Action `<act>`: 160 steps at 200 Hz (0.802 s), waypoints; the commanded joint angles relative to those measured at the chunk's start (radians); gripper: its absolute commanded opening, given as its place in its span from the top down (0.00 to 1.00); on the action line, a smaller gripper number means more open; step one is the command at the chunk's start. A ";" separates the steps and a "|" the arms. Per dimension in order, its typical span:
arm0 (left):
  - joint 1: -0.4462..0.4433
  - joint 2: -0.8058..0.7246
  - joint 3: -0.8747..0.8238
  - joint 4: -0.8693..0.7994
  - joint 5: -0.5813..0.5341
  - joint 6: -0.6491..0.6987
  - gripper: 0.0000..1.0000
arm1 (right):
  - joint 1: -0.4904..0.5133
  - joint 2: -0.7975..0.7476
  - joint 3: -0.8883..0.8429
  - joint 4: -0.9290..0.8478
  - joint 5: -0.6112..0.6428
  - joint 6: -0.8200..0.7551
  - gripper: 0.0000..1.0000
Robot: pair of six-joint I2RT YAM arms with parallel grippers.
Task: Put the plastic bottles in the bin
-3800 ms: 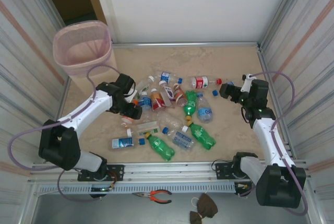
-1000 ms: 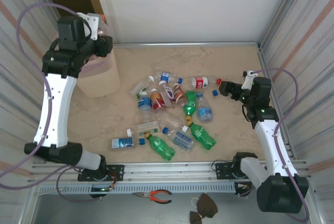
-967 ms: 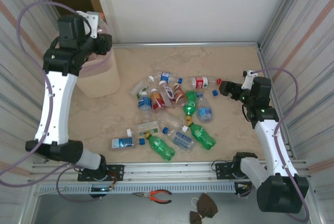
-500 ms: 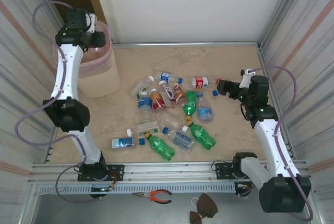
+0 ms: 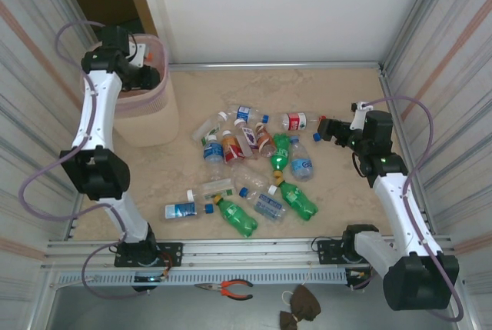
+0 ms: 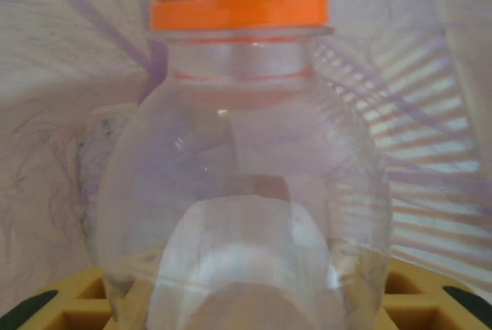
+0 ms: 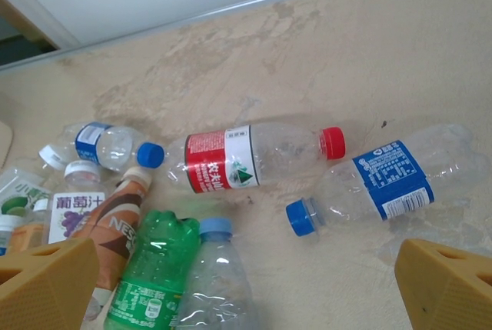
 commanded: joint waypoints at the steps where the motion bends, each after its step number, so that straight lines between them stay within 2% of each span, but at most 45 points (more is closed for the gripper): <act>1: -0.002 -0.078 -0.019 -0.068 0.022 0.027 0.56 | 0.013 0.012 0.016 0.000 0.001 -0.006 0.02; 23: -0.001 -0.107 -0.050 -0.086 -0.004 0.037 0.55 | 0.014 0.016 0.026 -0.005 0.006 -0.012 0.02; 44: 0.003 -0.099 -0.056 -0.084 -0.080 0.074 0.53 | 0.016 0.013 0.026 -0.003 0.011 -0.016 0.02; 113: 0.065 0.145 0.133 -0.097 -0.173 0.231 0.54 | 0.016 0.018 0.017 -0.007 0.014 -0.020 0.02; 160: 0.067 0.253 0.114 -0.022 -0.240 0.297 0.54 | 0.017 0.010 0.012 -0.011 0.029 -0.020 0.02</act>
